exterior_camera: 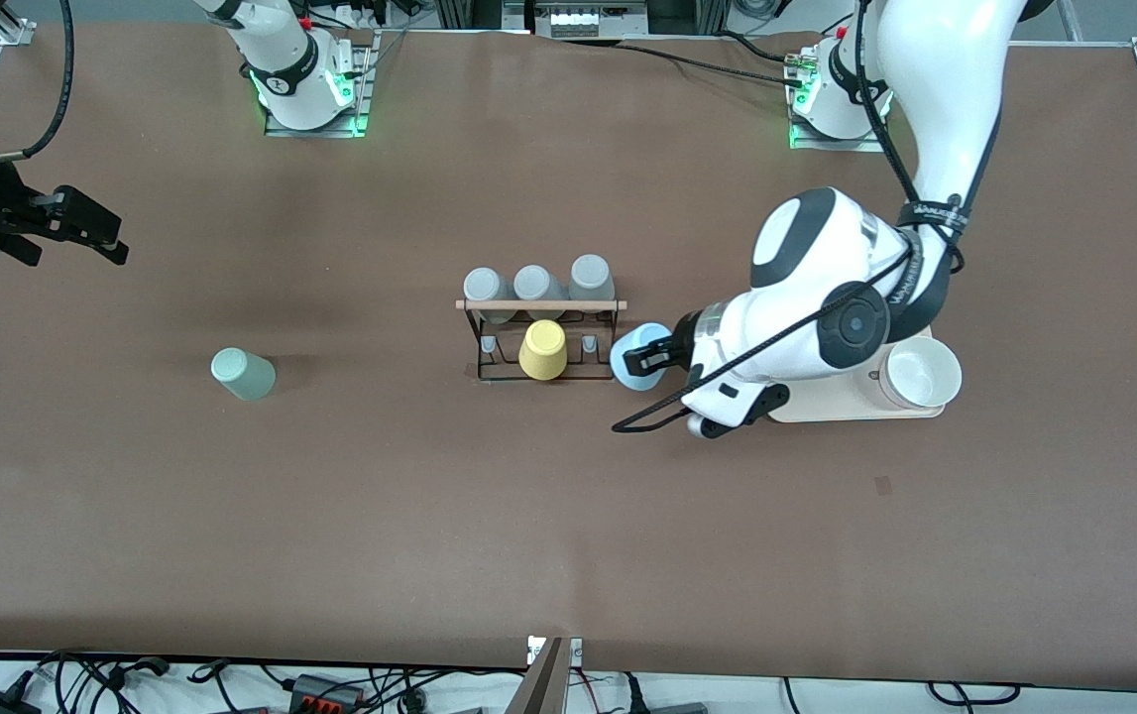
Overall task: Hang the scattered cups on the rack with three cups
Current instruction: 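Carry the light blue cup with the left gripper to the rack, then lower the light blue cup beside the yellow cup and open the left gripper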
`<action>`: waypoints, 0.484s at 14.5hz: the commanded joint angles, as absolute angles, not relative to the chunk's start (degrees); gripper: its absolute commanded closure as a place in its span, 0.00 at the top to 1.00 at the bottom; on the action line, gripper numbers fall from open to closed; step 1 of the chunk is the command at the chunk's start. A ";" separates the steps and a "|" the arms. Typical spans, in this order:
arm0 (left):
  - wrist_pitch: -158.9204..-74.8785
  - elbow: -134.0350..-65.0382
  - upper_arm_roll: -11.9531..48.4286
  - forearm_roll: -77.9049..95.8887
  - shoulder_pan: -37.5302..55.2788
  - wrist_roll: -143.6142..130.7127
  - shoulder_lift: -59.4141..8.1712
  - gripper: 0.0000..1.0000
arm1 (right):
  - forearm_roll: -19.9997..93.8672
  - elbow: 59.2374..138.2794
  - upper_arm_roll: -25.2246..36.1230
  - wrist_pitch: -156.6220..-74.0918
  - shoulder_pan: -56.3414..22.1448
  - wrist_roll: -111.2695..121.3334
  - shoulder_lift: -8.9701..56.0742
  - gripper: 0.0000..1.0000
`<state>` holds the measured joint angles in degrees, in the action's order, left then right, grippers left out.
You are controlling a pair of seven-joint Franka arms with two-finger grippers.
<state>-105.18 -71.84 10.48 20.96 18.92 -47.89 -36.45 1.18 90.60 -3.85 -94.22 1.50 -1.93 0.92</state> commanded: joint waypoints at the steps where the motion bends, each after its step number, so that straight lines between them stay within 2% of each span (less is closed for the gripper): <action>1: -106.08 -69.79 10.37 21.97 20.30 -49.92 -38.32 0.00 | 1.76 89.65 -4.04 -93.78 2.20 -1.06 1.14 1.00; 7: -106.17 -70.40 10.37 24.17 21.80 -49.83 -39.64 0.00 | 2.02 89.74 -4.04 -93.96 2.64 -1.05 1.14 1.00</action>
